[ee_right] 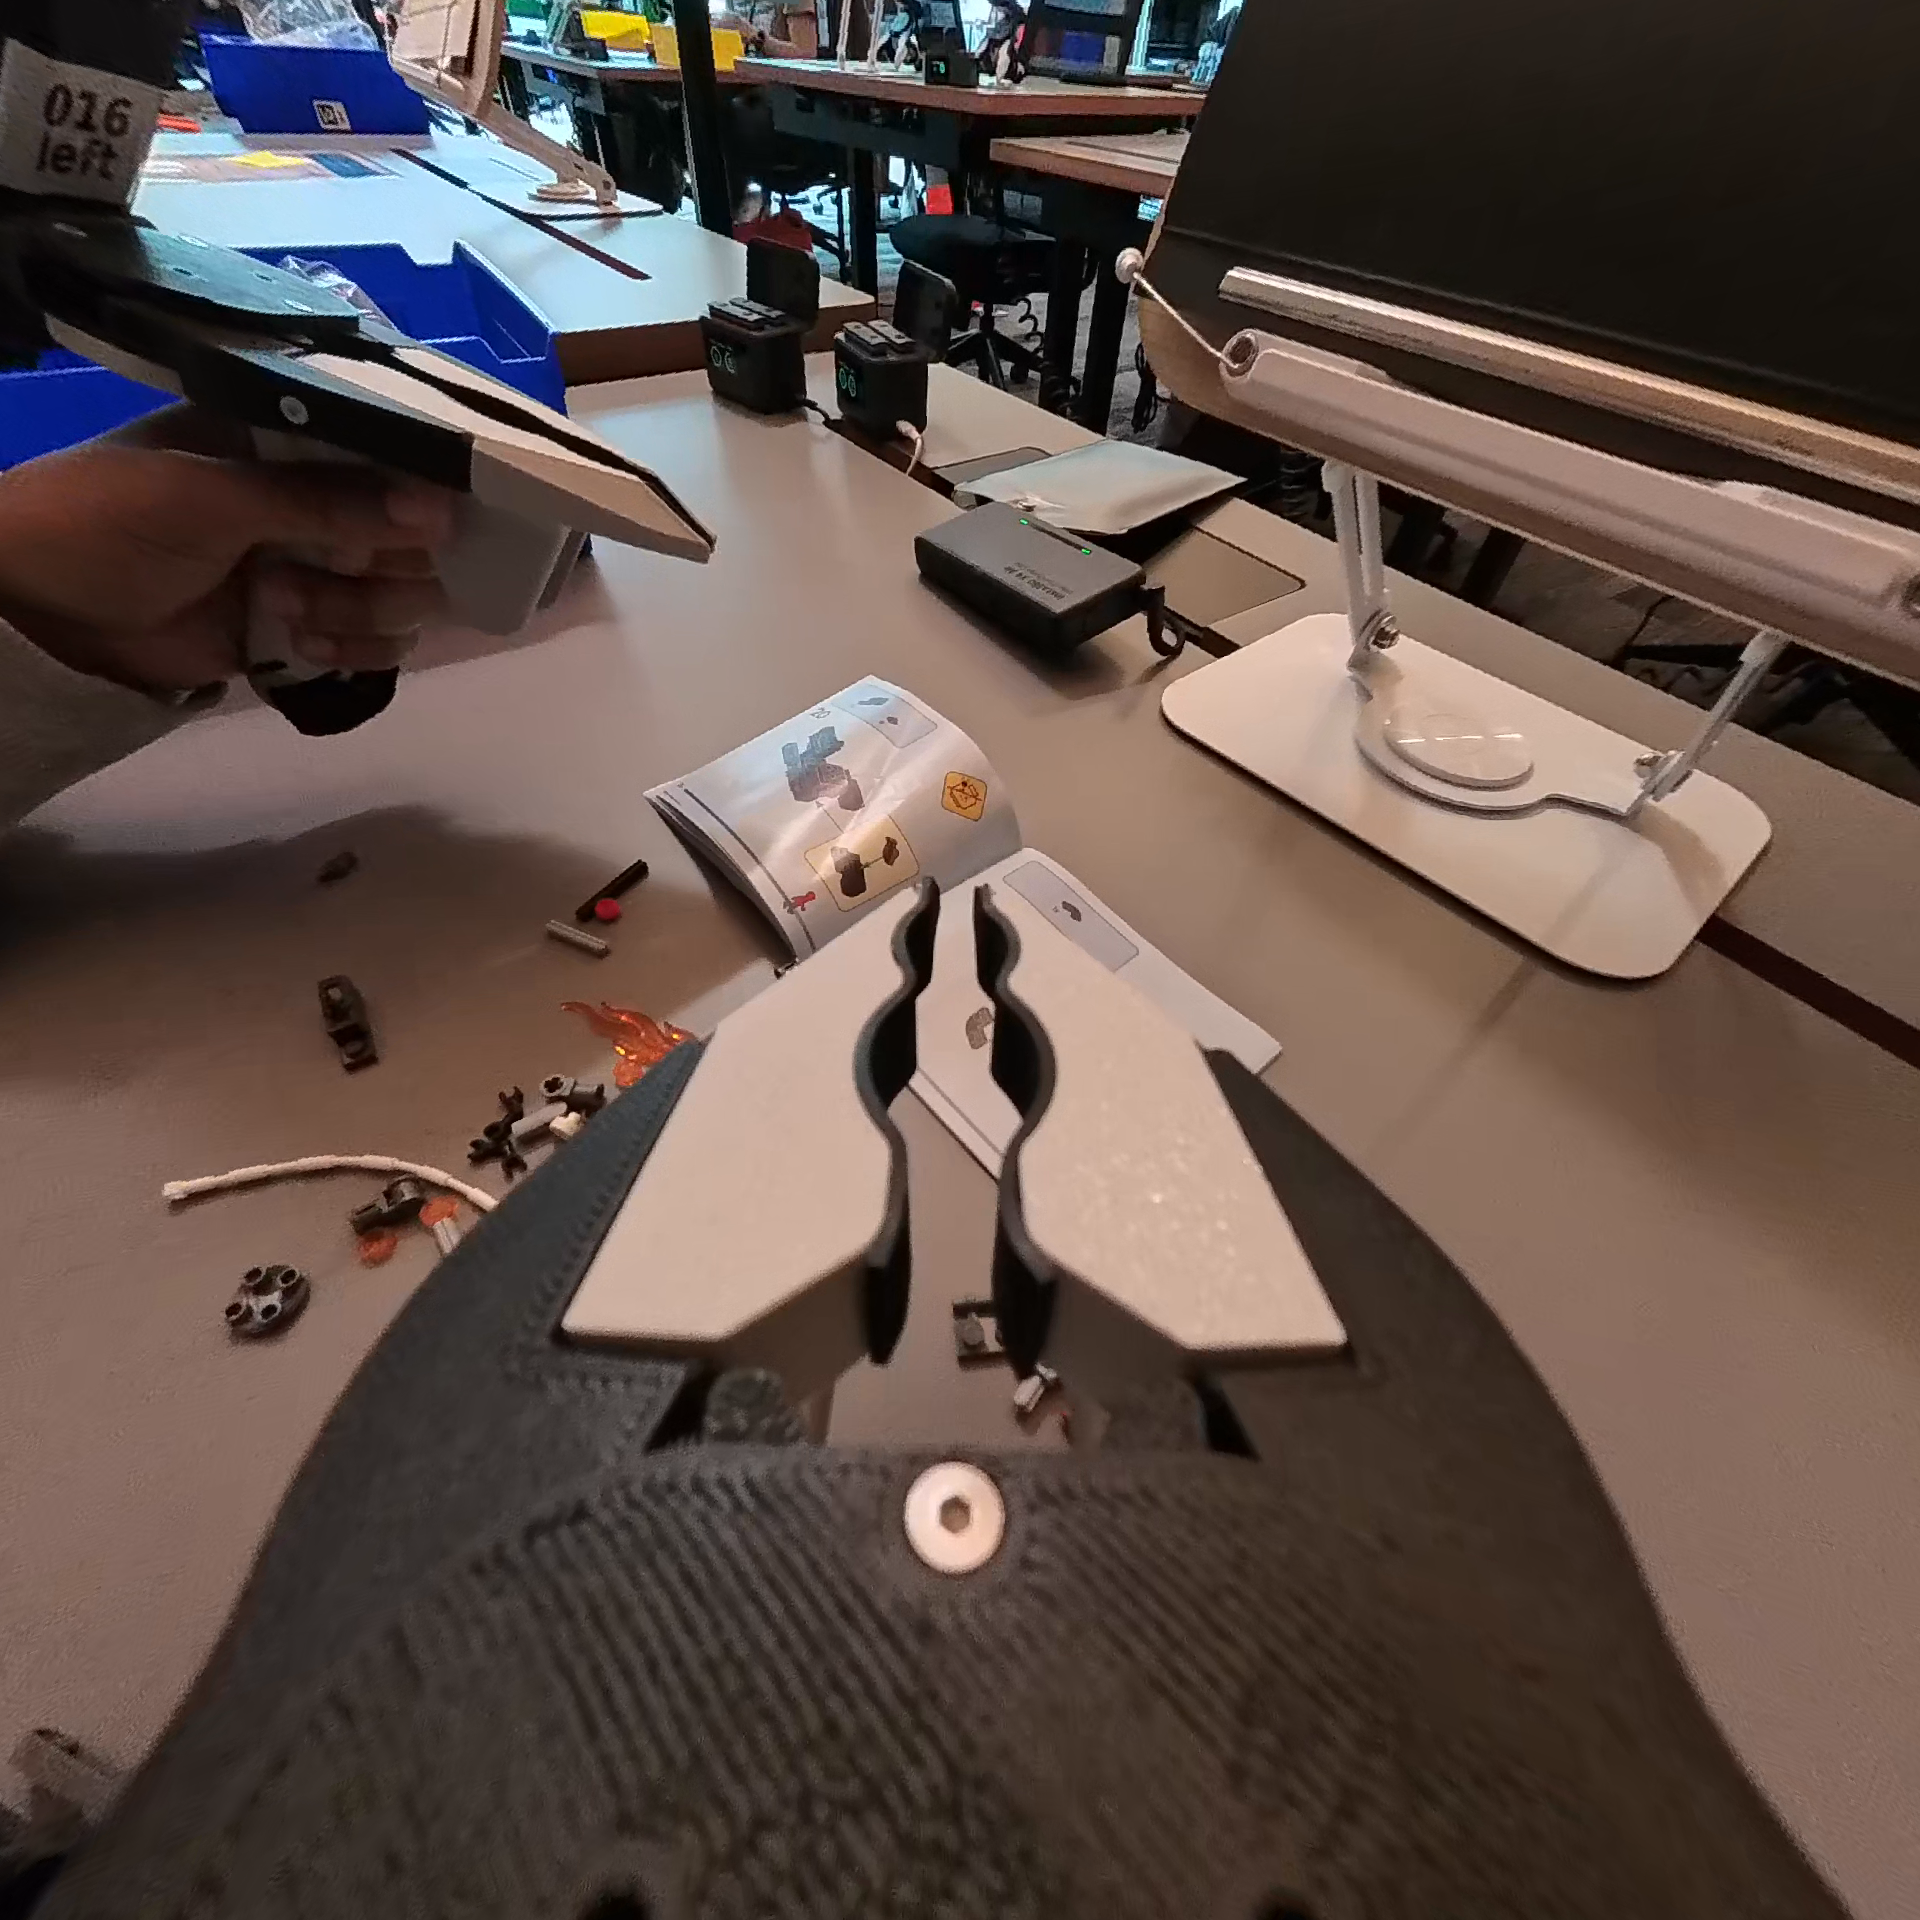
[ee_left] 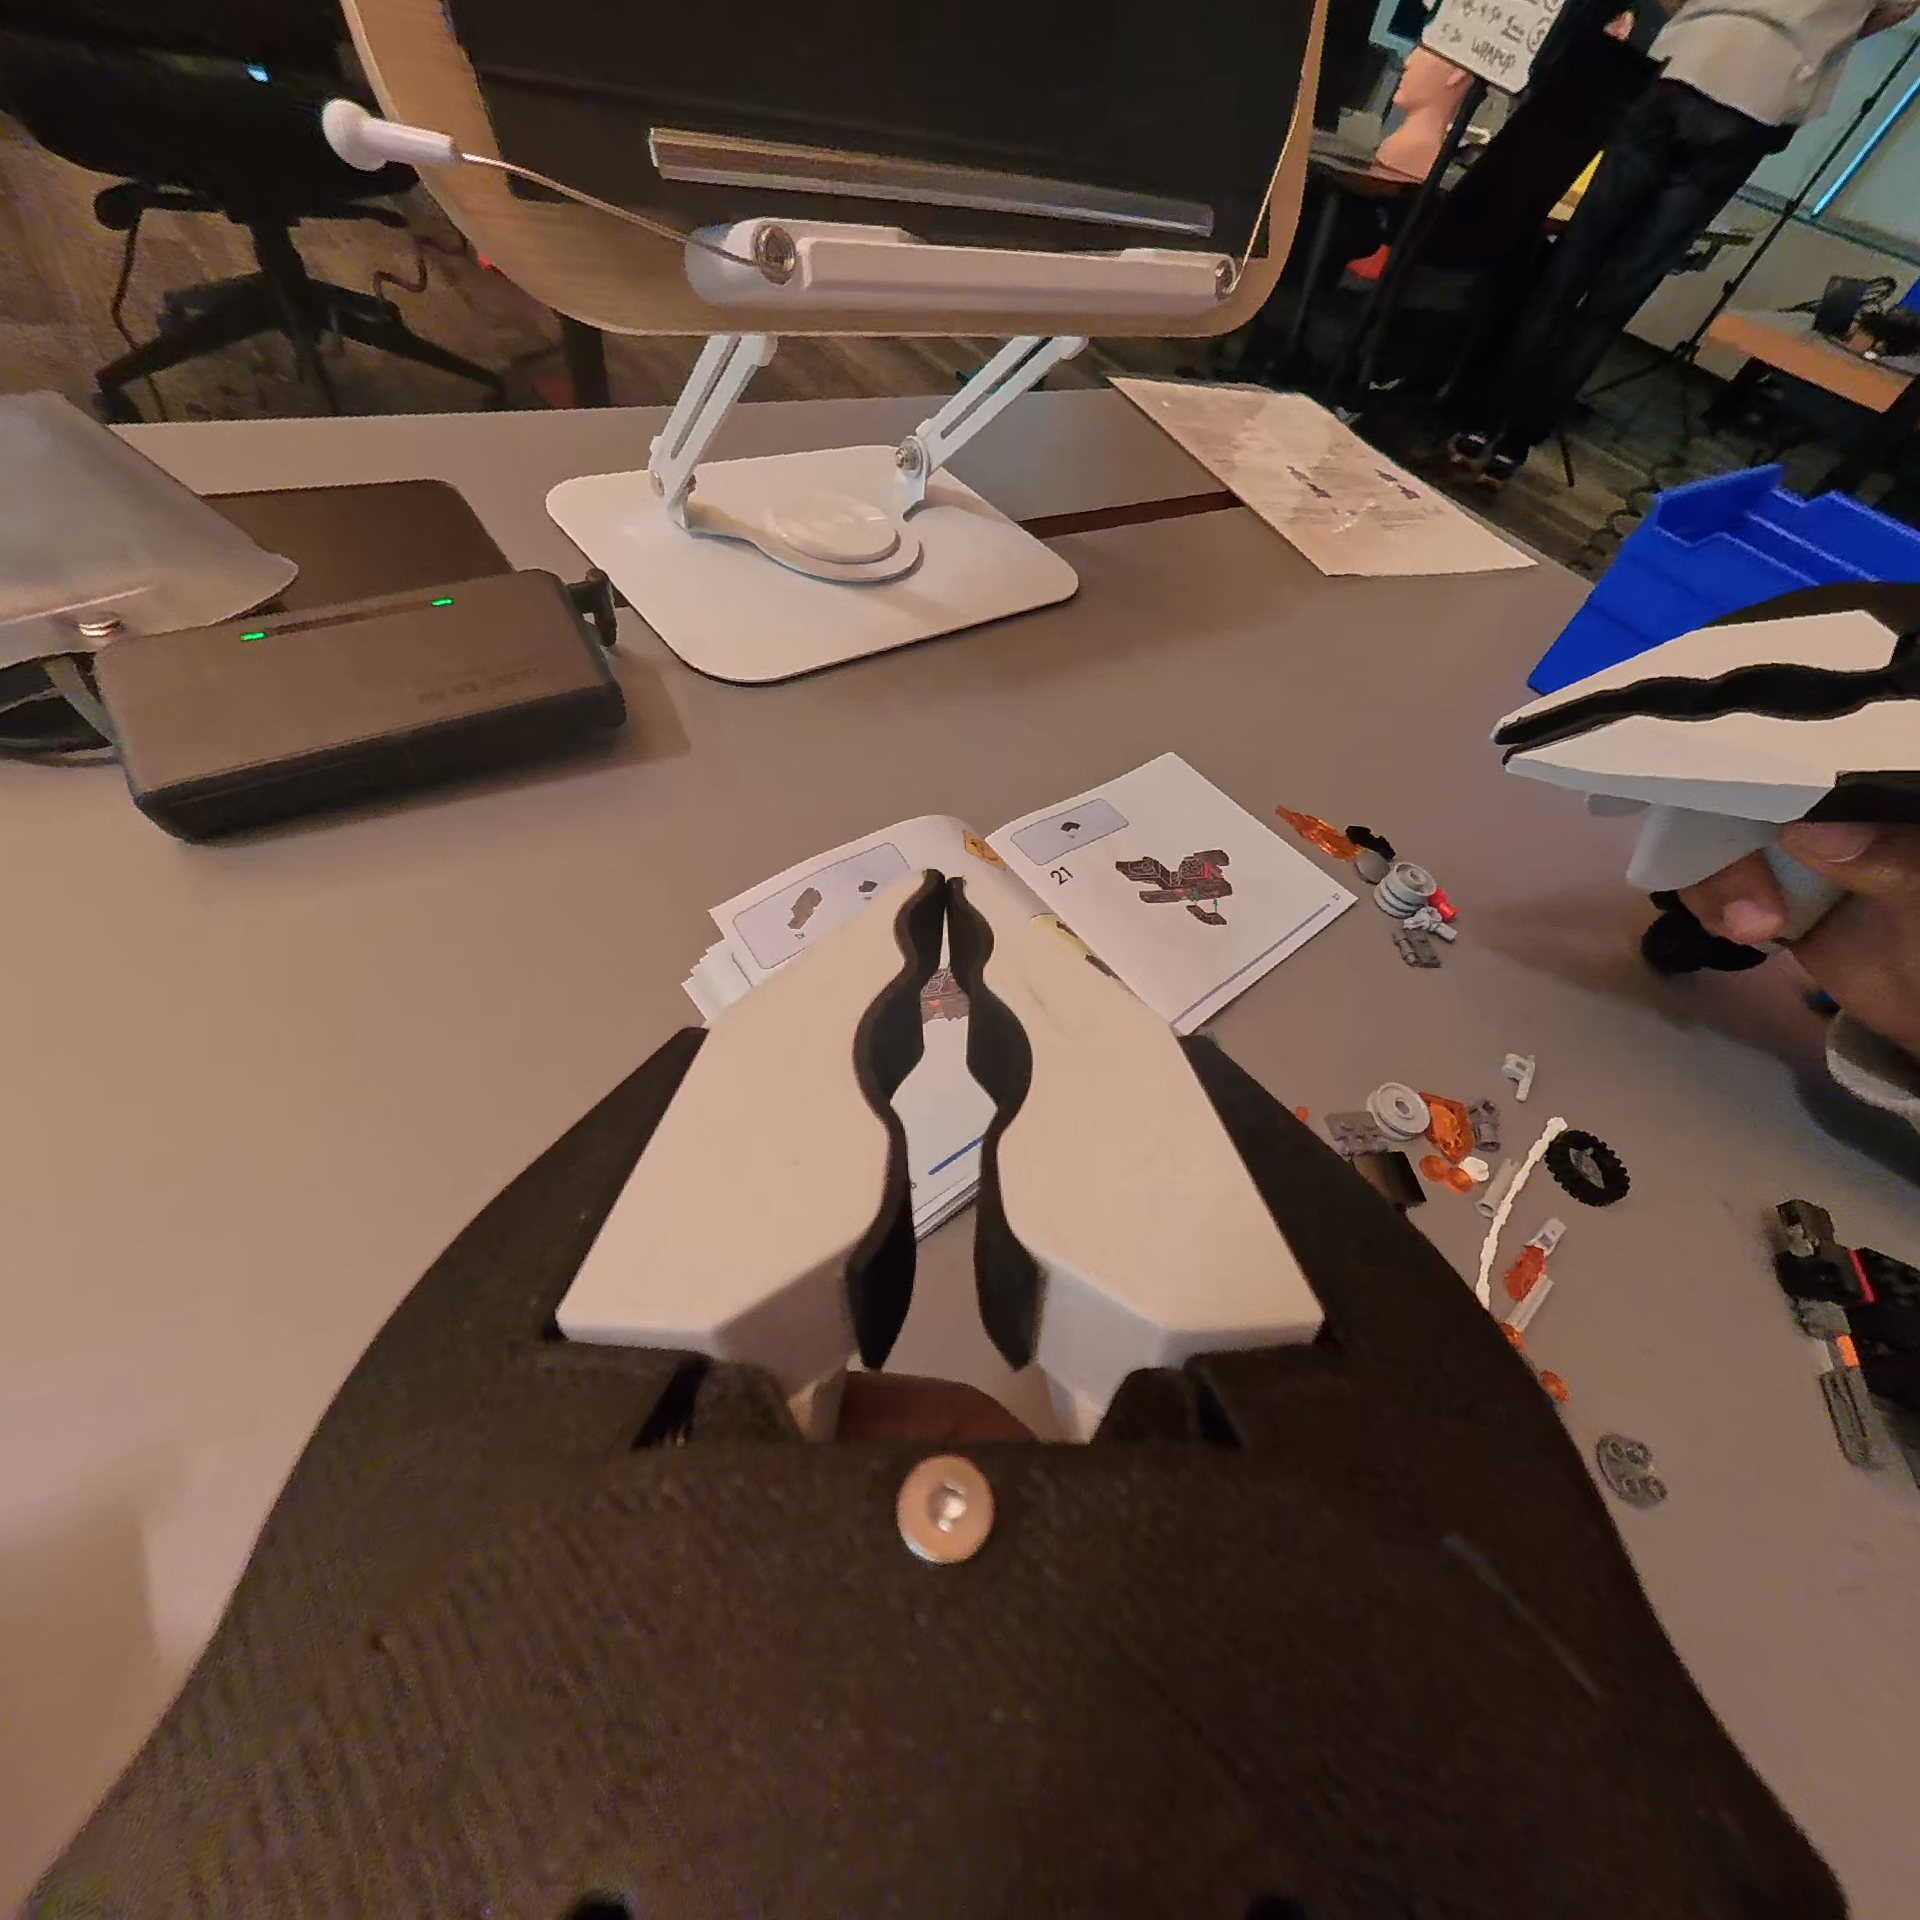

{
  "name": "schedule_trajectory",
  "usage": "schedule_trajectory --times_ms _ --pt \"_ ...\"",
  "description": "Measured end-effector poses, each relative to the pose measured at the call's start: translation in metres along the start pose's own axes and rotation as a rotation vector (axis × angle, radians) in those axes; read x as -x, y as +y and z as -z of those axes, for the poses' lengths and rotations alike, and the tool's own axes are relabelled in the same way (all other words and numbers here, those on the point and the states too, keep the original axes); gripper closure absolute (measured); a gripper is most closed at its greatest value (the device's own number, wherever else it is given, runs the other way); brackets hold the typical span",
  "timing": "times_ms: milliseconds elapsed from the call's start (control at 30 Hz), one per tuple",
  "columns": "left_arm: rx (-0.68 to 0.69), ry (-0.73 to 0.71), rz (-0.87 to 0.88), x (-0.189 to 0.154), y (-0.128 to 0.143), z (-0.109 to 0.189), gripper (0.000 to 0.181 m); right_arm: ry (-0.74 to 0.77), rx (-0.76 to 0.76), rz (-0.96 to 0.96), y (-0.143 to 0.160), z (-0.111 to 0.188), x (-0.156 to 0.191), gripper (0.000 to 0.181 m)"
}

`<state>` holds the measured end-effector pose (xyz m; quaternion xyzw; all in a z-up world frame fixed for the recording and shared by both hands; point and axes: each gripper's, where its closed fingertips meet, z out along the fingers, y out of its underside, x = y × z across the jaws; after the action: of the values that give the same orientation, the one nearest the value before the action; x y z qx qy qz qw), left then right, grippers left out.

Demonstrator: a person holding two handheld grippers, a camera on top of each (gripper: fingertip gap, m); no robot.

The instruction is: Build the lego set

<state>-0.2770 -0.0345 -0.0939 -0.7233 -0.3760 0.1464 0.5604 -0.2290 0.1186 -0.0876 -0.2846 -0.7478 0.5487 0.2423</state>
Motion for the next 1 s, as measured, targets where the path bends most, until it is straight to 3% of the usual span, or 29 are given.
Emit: schedule_trajectory --times_ms 1000 --pt "0.018 -0.002 -0.02 -0.0011 0.0045 -0.003 0.181 -0.004 0.002 0.009 -0.0013 0.0002 0.0021 0.176"
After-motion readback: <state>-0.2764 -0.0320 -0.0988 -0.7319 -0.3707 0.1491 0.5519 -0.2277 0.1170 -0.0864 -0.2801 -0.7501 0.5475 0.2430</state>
